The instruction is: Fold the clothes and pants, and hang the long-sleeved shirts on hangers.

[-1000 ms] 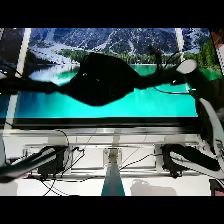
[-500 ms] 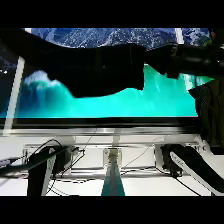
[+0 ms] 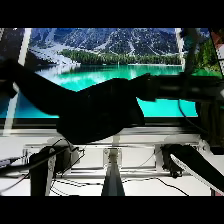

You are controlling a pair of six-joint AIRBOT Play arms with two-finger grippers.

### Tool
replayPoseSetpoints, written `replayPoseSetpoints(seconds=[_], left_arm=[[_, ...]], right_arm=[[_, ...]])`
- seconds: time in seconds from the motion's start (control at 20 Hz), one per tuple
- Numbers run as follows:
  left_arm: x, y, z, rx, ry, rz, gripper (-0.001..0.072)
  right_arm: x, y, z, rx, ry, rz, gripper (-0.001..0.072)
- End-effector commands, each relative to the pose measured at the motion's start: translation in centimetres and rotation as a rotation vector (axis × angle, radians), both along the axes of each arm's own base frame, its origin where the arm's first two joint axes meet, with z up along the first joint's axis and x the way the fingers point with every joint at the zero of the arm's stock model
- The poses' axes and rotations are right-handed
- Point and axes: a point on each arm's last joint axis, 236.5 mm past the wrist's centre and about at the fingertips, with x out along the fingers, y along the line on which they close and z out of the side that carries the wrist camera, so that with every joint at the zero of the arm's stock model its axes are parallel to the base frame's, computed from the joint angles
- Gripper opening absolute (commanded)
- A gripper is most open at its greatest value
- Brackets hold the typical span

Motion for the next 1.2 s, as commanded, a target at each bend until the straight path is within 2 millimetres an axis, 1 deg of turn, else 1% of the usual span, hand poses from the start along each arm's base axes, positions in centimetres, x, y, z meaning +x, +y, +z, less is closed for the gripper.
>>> replayPoseSetpoints(seconds=[0.0,0.1,0.15,0.2,0.25,0.3,0.35,0.4,0.45,0.5,0.6,0.7,0.75,0.8,0.85,0.9,0.95,1.0,1.05,1.1,1.15], left_arm=[[5.4,1.0,-8.4,-0.228,0.097,0.066,0.0018],[7.7,-1.1,-12.0,-0.253,0.193,0.014,0.0017],[8.3,-3.1,-14.2,-0.256,0.256,-0.033,0.0017],[8.4,-5.1,-16.3,-0.249,0.325,-0.086,0.0017],[8.0,-7.3,-18.6,-0.226,0.4,-0.15,0.0018],[7.3,-9.1,-20.6,-0.207,0.469,-0.206,0.0018],[6.3,-11.1,-22.3,-0.194,0.535,-0.266,0.0018],[5.3,-12.7,-23.8,-0.203,0.602,-0.306,0.0018],[4.0,-14.4,-25.2,-0.227,0.689,-0.337,0.0018],[2.4,-15.9,-26.6,-0.226,0.765,-0.382,0.0018],[0.2,-18.1,-29.0,-0.224,0.887,-0.432,0.0018],[-2.2,-20.8,-31.0,-0.263,1.014,-0.45,0.0019],[-3.5,-21.9,-31.7,-0.251,1.056,-0.481,0.0019],[-4.7,-22.6,-32.4,-0.225,1.09,-0.514,0.0019],[-5.8,-22.9,-32.8,-0.208,1.123,-0.539,0.0019],[-6.3,-23.0,-32.8,-0.206,1.142,-0.552,0.0019],[-6.4,-22.8,-32.7,-0.211,1.152,-0.554,0.0019],[-6.7,-22.6,-32.5,-0.221,1.173,-0.557,0.0019],[-7.3,-22.3,-32.3,-0.229,1.205,-0.569,0.0019],[-8.2,-21.9,-31.9,-0.237,1.246,-0.59,0.0019],[-9.1,-21.7,-31.4,-0.243,1.279,-0.612,0.0018]], right_arm=[[7.7,-1.9,-6.4,-0.03,0.048,-0.304,0.0032],[11.8,-3.6,-9.4,-0.054,0.076,-0.416,0.0032],[13.7,-4.6,-11.2,-0.072,0.103,-0.461,0.0032],[15.1,-5.8,-13.0,-0.098,0.132,-0.497,0.0032],[16.3,-7.3,-14.9,-0.125,0.172,-0.53,0.0032],[17.0,-8.8,-16.7,-0.151,0.215,-0.553,0.0032],[17.3,-10.5,-18.7,-0.19,0.267,-0.566,0.0032],[17.0,-12.4,-20.6,-0.249,0.308,-0.558,0.0032],[16.4,-14.0,-22.2,-0.32,0.33,-0.528,0.0032],[15.3,-15.6,-23.7,-0.39,0.36,-0.487,0.0032],[12.4,-19.0,-26.7,-0.555,0.425,-0.386,0.0032],[9.5,-21.6,-28.9,-0.702,0.481,-0.285,0.0031],[8.2,-22.5,-29.7,-0.747,0.526,-0.243,0.0032],[6.9,-22.6,-30.2,-0.763,0.561,-0.191,0.0032],[5.8,-22.4,-30.5,-0.766,0.594,-0.139,0.0032],[4.5,-22.0,-30.7,-0.769,0.629,-0.075,0.0032],[3.4,-21.9,-30.9,-0.775,0.651,-0.013,0.0032],[2.7,-21.9,-31.1,-0.783,0.653,0.038,0.0056],[2.8,-22.0,-31.3,-0.791,0.633,0.058,0.0251],[3.5,-22.1,-31.4,-0.793,0.612,0.038,0.0541],[4.3,-22.2,-31.6,-0.795,0.586,0.01,0.0605]])
